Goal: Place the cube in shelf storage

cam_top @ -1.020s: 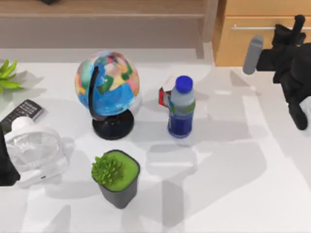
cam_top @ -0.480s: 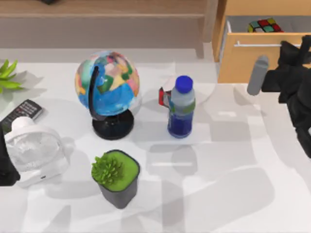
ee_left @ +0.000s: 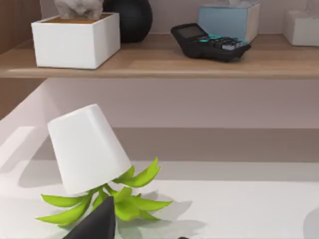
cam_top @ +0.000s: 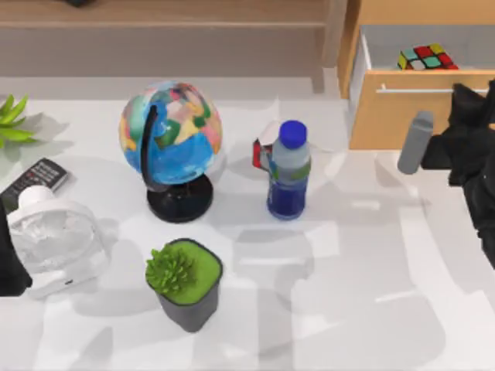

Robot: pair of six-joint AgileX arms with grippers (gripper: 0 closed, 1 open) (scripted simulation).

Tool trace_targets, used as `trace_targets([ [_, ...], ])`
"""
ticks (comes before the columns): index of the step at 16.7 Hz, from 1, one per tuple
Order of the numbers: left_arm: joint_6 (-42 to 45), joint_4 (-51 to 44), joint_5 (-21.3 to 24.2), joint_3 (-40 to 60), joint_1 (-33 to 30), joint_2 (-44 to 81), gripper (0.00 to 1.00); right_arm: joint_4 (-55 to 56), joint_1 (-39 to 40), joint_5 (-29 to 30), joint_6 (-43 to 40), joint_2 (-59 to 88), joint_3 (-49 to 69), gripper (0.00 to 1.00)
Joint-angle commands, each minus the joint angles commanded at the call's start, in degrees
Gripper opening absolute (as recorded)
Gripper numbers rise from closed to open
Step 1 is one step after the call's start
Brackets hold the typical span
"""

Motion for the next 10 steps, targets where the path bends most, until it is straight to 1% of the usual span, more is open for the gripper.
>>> trace_targets([
  [4,0.00,0.00,0.00,0.00,0.00,0.00,1.00,3.99,1.24,1.20,-0.06,-2.42,-6.30,0.00],
  [10,0.00,0.00,0.00,0.00,0.00,0.00,1.00,4.78,1.56,1.38,-0.15,-2.65,-7.16,0.00],
])
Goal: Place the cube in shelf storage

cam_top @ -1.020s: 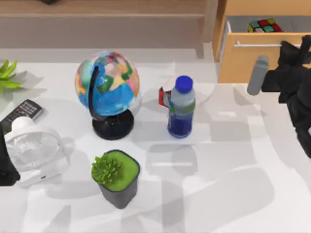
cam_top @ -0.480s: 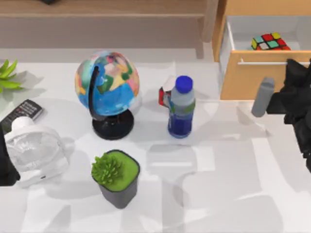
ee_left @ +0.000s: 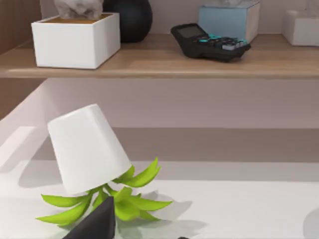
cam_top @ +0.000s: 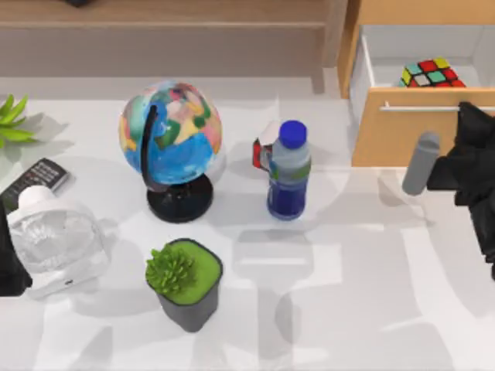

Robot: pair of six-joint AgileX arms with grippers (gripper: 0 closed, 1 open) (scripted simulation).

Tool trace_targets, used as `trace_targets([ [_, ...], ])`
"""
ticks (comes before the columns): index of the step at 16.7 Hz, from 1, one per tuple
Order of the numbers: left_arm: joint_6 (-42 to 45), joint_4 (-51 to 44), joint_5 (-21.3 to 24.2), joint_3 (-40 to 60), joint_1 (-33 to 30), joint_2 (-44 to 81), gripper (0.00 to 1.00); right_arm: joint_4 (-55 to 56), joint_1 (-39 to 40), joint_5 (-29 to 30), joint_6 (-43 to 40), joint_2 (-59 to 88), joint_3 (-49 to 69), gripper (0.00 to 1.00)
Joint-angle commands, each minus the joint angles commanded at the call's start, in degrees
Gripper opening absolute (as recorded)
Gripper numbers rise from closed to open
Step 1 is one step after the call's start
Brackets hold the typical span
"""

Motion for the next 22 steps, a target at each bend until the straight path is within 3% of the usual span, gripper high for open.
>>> trace_targets([
  [7,0.00,0.00,0.00,0.00,0.00,0.00,1.00,8.72,3.66,3.78,0.16,-3.32,-12.44,0.00],
  [12,0.00,0.00,0.00,0.00,0.00,0.00,1.00,9.31,3.92,4.02,0.15,-3.56,-13.13,0.00],
  [22,0.00,0.00,0.00,0.00,0.00,0.00,1.00,9.31,3.92,4.02,0.15,-3.56,-13.13,0.75],
])
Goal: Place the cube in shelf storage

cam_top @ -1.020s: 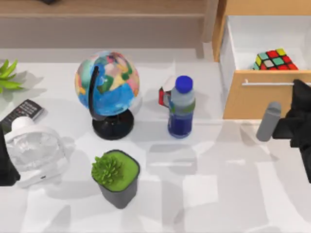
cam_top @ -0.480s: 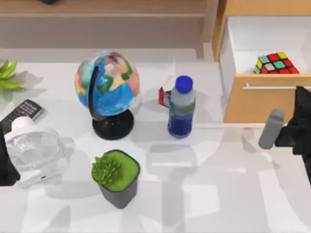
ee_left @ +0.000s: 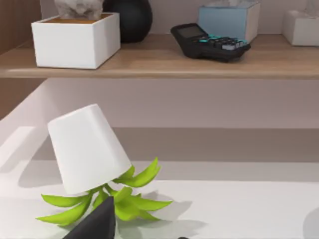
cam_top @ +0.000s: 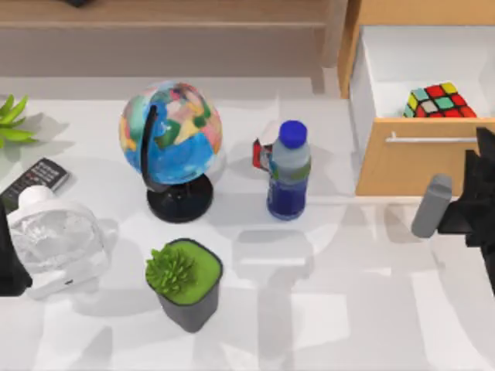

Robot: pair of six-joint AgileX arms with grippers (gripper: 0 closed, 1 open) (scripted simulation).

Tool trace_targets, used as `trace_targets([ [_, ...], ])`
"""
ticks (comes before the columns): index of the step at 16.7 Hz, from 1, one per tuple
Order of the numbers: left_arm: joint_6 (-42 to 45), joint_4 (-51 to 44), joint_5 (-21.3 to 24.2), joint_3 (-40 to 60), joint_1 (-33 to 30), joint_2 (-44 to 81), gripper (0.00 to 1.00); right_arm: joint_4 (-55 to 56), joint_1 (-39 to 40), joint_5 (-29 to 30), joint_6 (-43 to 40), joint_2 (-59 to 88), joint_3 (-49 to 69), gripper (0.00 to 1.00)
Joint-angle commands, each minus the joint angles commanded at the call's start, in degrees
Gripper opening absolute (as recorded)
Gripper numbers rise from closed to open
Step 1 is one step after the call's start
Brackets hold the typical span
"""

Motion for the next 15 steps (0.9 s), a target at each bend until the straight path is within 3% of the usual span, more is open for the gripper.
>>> trace_targets([
  [3,0.00,0.00,0.00,0.00,0.00,0.00,1.00,0.00,0.00,0.00,0.00,0.00,0.00,0.98],
  [4,0.00,0.00,0.00,0.00,0.00,0.00,1.00,0.00,0.00,0.00,0.00,0.00,0.00,1.00],
  [15,0.00,0.00,0.00,0.00,0.00,0.00,1.00,1.46,0.71,0.70,-0.02,-0.17,-1.53,1.00],
])
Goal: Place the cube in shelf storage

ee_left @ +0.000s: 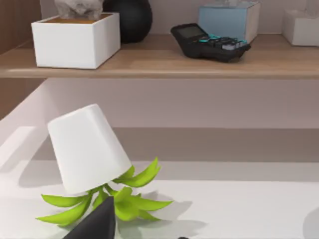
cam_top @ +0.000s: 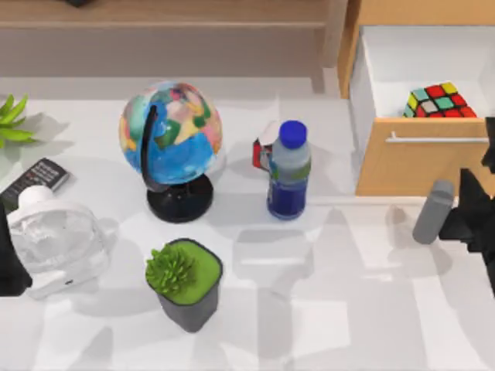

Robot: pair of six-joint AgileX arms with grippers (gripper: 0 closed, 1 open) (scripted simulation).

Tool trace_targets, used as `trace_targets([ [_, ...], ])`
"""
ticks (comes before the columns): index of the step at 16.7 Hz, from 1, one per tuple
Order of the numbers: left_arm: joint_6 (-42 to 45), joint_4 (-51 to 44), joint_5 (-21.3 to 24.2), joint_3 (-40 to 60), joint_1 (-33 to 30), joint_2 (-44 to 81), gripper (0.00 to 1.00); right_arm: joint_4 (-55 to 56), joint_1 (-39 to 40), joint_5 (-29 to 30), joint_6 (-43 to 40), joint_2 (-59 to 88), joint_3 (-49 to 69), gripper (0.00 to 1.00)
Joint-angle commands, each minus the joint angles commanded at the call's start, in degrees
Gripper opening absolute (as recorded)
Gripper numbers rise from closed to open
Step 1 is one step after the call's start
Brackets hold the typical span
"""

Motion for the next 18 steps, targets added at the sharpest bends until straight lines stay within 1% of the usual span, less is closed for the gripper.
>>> trace_targets([
  [6,0.00,0.00,0.00,0.00,0.00,0.00,1.00,2.26,1.12,1.15,0.05,-0.33,-2.64,1.00],
  [7,0.00,0.00,0.00,0.00,0.00,0.00,1.00,1.27,0.93,1.06,0.05,2.18,-2.57,1.00],
  [10,0.00,0.00,0.00,0.00,0.00,0.00,1.00,0.33,2.32,-0.08,1.42,0.76,-1.96,1.00],
  [14,0.00,0.00,0.00,0.00,0.00,0.00,1.00,-6.98,8.63,-5.79,9.67,-6.44,3.36,1.00],
  [16,0.00,0.00,0.00,0.00,0.00,0.00,1.00,-13.75,11.22,-9.12,15.69,-10.53,9.01,1.00],
  [18,0.00,0.00,0.00,0.00,0.00,0.00,1.00,-22.93,12.26,-12.08,22.44,-14.10,16.97,1.00],
])
